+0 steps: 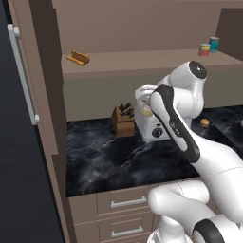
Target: Pick the cans from the counter and place them in their designated side in the cabinet.
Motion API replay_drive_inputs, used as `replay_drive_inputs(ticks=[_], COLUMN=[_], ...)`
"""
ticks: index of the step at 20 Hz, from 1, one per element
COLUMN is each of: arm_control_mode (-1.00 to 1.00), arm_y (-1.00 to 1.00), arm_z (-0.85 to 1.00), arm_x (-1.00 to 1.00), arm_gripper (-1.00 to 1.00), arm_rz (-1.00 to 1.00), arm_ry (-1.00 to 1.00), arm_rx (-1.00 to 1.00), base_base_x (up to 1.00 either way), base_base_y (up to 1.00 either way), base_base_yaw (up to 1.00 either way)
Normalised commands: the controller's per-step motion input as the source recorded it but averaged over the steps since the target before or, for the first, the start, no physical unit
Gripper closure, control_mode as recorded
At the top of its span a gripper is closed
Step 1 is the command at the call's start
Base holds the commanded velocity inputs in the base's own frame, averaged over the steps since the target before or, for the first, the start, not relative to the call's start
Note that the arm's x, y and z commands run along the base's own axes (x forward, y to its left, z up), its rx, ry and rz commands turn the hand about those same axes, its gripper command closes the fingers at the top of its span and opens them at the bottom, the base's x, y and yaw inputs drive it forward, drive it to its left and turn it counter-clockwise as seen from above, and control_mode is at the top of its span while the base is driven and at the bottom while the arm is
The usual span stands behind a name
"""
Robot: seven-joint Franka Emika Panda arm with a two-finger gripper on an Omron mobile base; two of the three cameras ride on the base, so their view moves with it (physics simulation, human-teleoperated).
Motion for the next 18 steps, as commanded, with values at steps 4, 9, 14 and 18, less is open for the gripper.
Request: replay_drive_inputs(ticks=[4,9,14,18], arm_control_mode=[-1.00,-1.00,-1.00,-1.00], arm_y=[-0.10,-0.10,-0.10,-0.08], arm_z=[0.46,0.45,0.42,0.41], arm_x=[-0.31,-0.39,-0.40,-0.36], arm_gripper=[1.00,1.00,1.00,1.00], arm_rz=[0.00,0.00,0.00,0.00], arm_ry=[-0.09,-0.11,-0.13,-0.14], arm_rx=[0.04,0.04,0.04,0.04], base_base_x=[0.00,0.00,0.00,0.00], base_base_y=[0.00,0.00,0.00,0.00], base_base_yaw=[0.00,0.00,0.00,0.00])
